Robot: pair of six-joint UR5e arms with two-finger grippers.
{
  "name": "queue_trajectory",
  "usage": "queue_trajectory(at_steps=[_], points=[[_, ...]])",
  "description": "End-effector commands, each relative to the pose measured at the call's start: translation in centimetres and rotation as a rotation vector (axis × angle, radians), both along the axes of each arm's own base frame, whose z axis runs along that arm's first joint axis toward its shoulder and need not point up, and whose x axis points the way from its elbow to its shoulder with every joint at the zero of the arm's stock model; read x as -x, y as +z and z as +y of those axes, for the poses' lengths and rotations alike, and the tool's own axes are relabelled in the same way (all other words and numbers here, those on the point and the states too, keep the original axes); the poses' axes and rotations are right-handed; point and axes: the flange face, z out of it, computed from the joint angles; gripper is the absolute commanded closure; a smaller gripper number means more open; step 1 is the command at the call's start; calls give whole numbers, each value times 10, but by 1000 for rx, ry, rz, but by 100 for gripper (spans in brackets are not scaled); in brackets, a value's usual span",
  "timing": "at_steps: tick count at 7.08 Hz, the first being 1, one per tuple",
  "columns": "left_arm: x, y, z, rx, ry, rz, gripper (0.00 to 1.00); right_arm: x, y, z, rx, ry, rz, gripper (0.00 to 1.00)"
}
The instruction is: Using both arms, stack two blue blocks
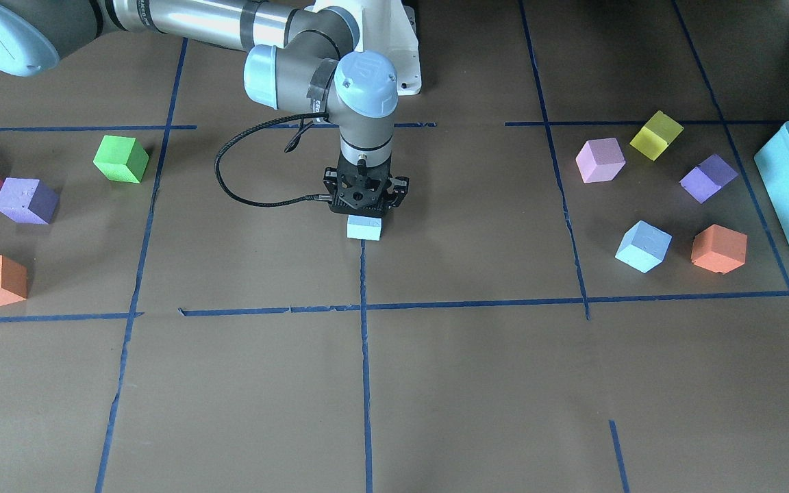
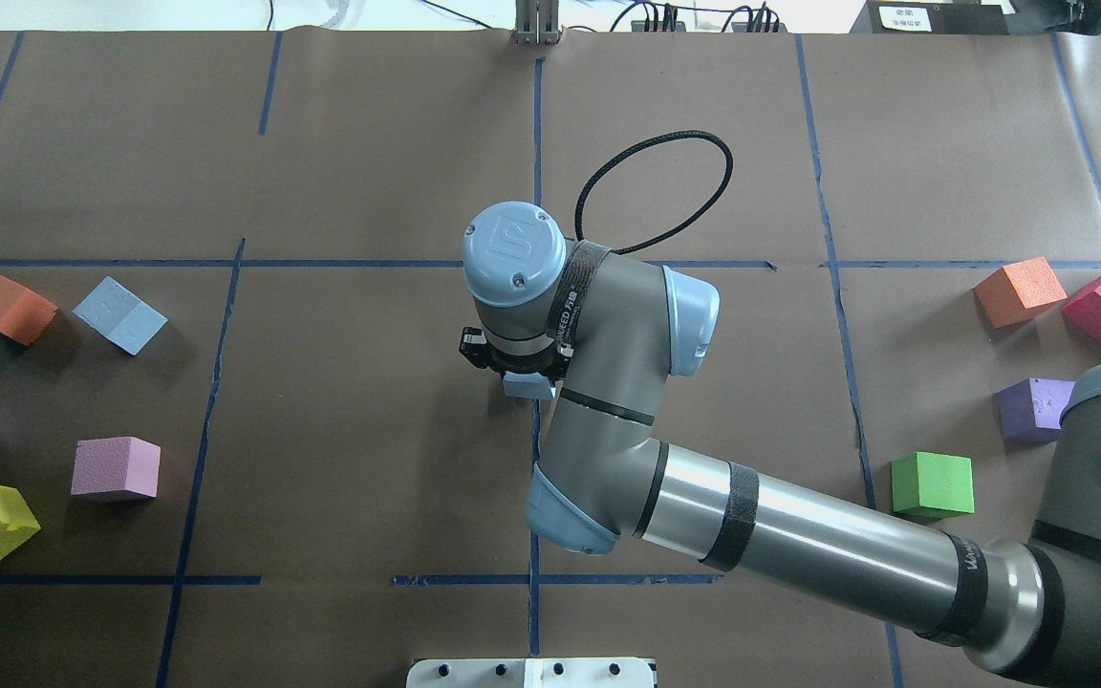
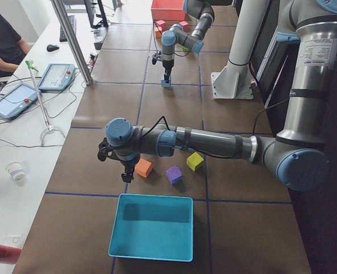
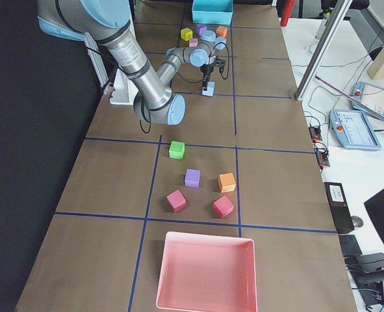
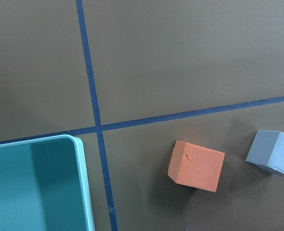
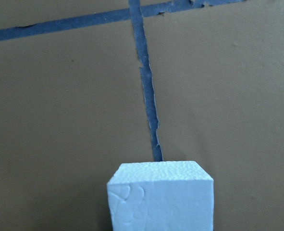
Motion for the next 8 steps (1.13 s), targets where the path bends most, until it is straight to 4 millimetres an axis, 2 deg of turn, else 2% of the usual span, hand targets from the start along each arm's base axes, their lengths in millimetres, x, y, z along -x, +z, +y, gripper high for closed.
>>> queue_trajectory(at_steps=[1, 3, 4, 5, 6, 7, 8], points=[[0, -1, 0, -2, 0, 1, 0, -1, 14, 0, -26, 3, -55, 1], [0, -11, -4, -19, -1, 0, 0, -8, 1, 1, -31, 5, -82, 0], [-1, -15, -5, -27, 0, 0, 0, -18, -10, 0, -38, 11, -102, 0], [-1, -19, -7, -39, 2, 3, 0, -31, -19, 0, -37, 20, -103, 0], [-6, -36, -12, -53, -7, 38, 0, -57, -33, 1, -24, 35, -80, 0], [-30, -68, -16, -80, -29, 65, 0, -82, -42, 3, -12, 45, -46, 0], [-62, -99, -14, -112, -34, 83, 0, -106, -42, 0, -10, 61, -38, 0]])
